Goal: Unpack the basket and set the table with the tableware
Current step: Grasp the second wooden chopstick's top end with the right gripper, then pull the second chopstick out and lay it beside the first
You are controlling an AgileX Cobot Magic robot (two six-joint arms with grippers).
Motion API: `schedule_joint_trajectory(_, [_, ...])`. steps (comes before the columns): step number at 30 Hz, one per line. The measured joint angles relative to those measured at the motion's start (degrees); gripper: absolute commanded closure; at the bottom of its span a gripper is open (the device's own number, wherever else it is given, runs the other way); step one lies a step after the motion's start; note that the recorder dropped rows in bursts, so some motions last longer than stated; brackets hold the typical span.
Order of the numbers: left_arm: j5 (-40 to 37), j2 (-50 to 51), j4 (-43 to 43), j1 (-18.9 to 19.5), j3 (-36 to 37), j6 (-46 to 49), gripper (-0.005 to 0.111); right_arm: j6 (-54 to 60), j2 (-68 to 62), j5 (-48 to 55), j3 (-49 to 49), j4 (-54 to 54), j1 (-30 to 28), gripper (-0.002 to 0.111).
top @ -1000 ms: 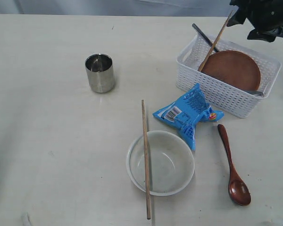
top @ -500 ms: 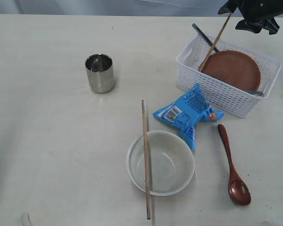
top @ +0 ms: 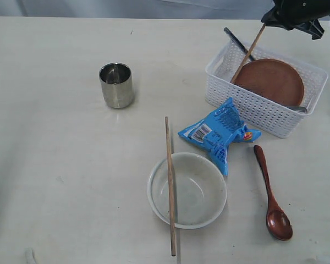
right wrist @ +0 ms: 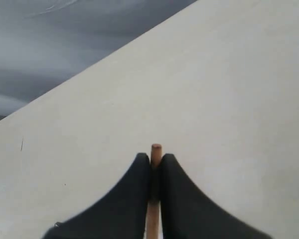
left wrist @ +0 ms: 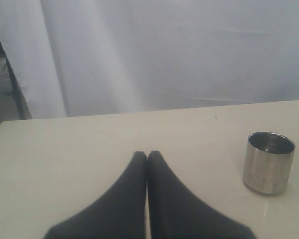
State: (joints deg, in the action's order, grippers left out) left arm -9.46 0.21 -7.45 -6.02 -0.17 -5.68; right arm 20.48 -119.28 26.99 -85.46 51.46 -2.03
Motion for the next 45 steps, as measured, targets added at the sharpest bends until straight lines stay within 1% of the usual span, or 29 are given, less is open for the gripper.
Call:
schedule_joint_trajectory(9, [0.0, 0.0, 0.0, 0.0, 0.0, 0.0, 0.107, 2.1, 0.0, 0.0, 0.0, 0.1, 0.0, 0.109])
schedule_joint_trajectory(16, [0.0, 0.0, 0.0, 0.0, 0.0, 0.0, 0.107, 3.5, 4.2, -3.9, 0.0, 0.1, -0.1, 0.109])
schedule_joint_trajectory(22, [0.0, 0.0, 0.0, 0.0, 0.0, 0.0, 0.107, 3.5, 8.5, -3.9, 0.0, 0.0, -1.7, 0.109])
schedule_joint_trajectory(27, [0.0, 0.0, 0.0, 0.0, 0.0, 0.0, 0.107, 1.4, 12.8, -2.9, 0.0, -0.1, -4.5, 0.109])
schedule_joint_trajectory(30, [0.0, 0.0, 0.0, 0.0, 0.0, 0.0, 0.107, -1.5, 15.7, -0.1, 0.0, -0.7, -6.9, 0.109])
schedule_joint_trajectory(33, [0.0, 0.0, 0.0, 0.0, 0.0, 0.0, 0.107, -5.7, 18.9, 4.2, 0.0, -5.1, -8.6, 0.109])
schedule_joint_trajectory(36, [0.0, 0.0, 0.0, 0.0, 0.0, 0.0, 0.107, -9.4, 22.5, 8.9, 0.0, -11.8, -8.9, 0.109])
schedule_joint_trajectory(39, [0.0, 0.0, -0.1, 0.0, 0.0, 0.0, 0.107, -10.9, 25.6, 16.2, 0.0, -15.3, -8.9, 0.109])
schedule_joint_trajectory(43, [0.0, 0.0, -0.1, 0.0, 0.0, 0.0, 0.107, -13.2, 28.8, 25.4, 0.0, -19.9, -6.6, 0.109])
schedule_joint_trajectory(45, [0.0, 0.0, -0.1, 0.0, 0.0, 0.0, 0.107, -15.8, 30.1, 29.1, 0.0, -24.5, -3.1, 0.109])
